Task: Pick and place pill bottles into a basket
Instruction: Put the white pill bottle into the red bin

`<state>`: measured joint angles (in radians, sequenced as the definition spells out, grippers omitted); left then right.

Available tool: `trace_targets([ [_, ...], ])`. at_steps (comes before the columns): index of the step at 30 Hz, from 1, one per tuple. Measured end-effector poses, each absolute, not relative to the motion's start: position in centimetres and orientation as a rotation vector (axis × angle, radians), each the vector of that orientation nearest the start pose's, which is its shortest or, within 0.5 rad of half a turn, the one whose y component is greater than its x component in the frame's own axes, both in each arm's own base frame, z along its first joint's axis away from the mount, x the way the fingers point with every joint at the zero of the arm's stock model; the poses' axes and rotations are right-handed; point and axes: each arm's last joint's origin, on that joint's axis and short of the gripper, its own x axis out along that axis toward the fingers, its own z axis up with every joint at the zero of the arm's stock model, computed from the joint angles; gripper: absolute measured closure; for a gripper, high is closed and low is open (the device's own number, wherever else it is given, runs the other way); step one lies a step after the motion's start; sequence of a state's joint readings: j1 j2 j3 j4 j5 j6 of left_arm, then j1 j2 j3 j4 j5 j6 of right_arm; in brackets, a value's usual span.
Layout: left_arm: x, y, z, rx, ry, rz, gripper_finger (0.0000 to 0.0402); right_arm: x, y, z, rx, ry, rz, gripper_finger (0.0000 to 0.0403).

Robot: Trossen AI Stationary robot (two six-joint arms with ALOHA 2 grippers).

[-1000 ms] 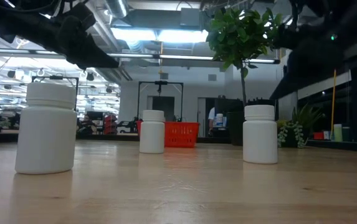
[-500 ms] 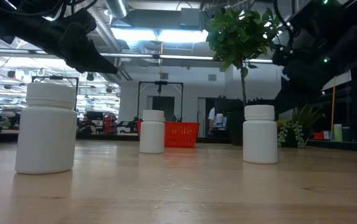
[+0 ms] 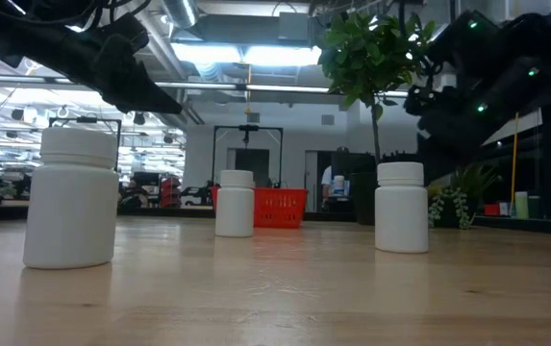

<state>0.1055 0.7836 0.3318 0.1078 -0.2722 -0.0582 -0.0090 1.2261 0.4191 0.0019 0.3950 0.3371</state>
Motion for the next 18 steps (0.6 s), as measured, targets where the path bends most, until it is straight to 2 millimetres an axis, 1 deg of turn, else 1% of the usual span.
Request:
trace_targets([
  [6,16.79,2.56,20.47,-0.036,0.332,0.385,0.0387,21.29,-2.06,14.28,0.151,0.729,-0.528,0.0192],
  [15,16.79,2.56,20.47,-0.036,0.332,0.385,0.0387,21.29,-2.09,14.36,0.155,0.728,-0.513,0.0192],
  [18,16.79,2.56,20.46,-0.036,0.332,0.385,0.0385,21.29,-2.09,14.36,0.155,0.728,-0.513,0.0205],
])
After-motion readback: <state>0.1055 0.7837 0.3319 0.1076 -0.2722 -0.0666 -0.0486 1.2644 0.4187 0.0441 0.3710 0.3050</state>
